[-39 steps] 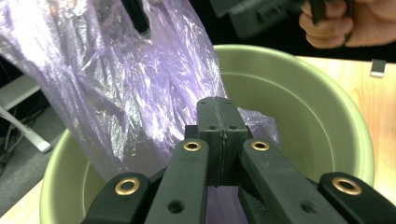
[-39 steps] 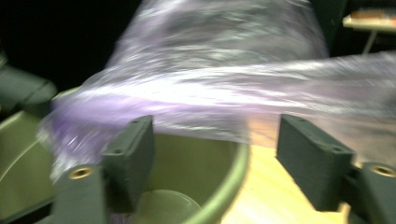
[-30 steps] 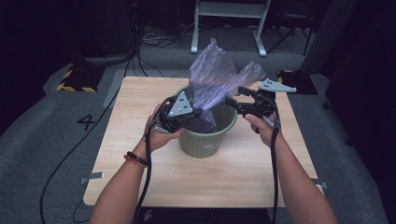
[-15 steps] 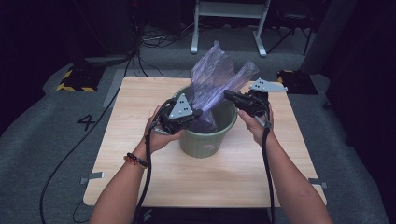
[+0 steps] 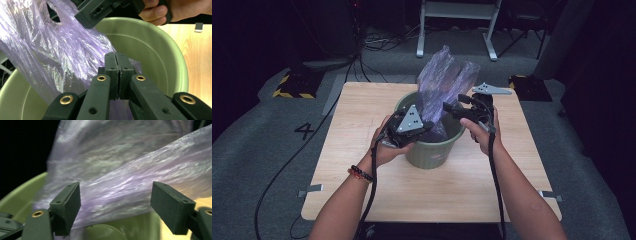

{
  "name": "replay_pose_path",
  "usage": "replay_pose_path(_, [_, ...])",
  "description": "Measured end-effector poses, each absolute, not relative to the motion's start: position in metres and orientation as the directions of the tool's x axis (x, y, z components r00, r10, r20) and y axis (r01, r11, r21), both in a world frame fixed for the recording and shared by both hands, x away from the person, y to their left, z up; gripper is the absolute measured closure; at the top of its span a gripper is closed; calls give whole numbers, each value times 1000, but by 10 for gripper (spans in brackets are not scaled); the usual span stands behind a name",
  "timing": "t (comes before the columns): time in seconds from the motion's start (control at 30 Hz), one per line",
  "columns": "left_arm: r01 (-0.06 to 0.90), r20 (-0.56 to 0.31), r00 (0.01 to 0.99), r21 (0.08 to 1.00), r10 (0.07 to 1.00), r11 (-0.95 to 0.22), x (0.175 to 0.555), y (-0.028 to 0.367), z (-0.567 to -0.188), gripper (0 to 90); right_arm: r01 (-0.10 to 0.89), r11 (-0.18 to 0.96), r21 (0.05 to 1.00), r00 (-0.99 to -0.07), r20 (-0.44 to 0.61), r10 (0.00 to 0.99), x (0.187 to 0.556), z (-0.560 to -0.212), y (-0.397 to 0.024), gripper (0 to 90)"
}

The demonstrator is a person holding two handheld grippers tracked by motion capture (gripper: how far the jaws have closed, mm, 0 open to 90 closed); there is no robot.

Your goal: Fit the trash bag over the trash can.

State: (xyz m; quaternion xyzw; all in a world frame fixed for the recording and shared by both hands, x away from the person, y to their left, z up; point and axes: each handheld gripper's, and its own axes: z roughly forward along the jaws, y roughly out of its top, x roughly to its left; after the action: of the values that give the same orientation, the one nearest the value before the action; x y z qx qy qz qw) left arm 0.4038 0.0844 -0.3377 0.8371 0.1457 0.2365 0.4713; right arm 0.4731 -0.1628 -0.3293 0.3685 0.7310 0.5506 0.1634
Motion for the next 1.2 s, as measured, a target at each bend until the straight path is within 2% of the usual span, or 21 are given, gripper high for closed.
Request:
replay_pose_path(0.13, [24, 249, 851, 861, 462, -508, 404, 83, -339, 886, 360, 137, 923, -706, 173, 687, 468, -328, -157, 230])
replay_pose_path(0.17, [20, 252, 852, 860, 459, -509, 403, 83, -339, 887, 356, 150, 922, -704, 159, 692, 468, -328, -154, 258])
replay_pose_path(0.2, [18, 253, 852, 861, 459, -508, 402, 82, -339, 888, 353, 159, 922, -701, 148, 697, 467, -328, -152, 335])
replay_pose_path(0.23, [13, 256, 853, 861, 455, -509, 401, 81, -339, 888, 351, 169, 921, -708, 142, 691, 467, -329, -151, 462])
replay_pose_path(0.3, [11, 258, 854, 860, 453, -511, 399, 78, -339, 888, 341, 182, 922, -713, 127, 690, 466, -329, -149, 640])
replay_pose_path(0.33, [9, 261, 853, 858, 452, -513, 399, 78, -339, 886, 338, 183, 923, -720, 129, 682, 466, -329, -149, 765])
replay_pose_path(0.43, [8, 265, 852, 856, 452, -517, 399, 77, -339, 871, 320, 183, 929, -729, 118, 674, 465, -328, -150, 900])
replay_pose_path(0.6, [21, 257, 847, 859, 465, -512, 400, 79, -340, 819, 273, 191, 943, -744, 81, 663, 460, -326, -154, 900])
replay_pose_path(0.67, [35, 251, 838, 861, 485, -508, 400, 81, -340, 734, 254, 198, 947, -750, 64, 658, 457, -326, -155, 900])
replay_pose_path(0.73, [62, 232, 822, 871, 520, -487, 402, 83, -340, 605, 230, 201, 952, -759, 46, 650, 454, -326, -157, 900])
replay_pose_path(0.87, [124, 174, 813, 881, 556, -457, 404, 82, -340, 245, 176, 214, 961, -772, -1, 636, 447, -321, -159, 900])
replay_pose_path(0.97, [115, 172, 822, 884, 543, -454, 399, 73, -338, 170, 134, 230, 964, -782, -40, 623, 441, -317, -157, 900])
replay_pose_path(1.2, [110, 167, 813, 897, 558, -429, 395, 59, -325, 162, 41, 281, 959, -813, -131, 567, 422, -309, -146, 900])
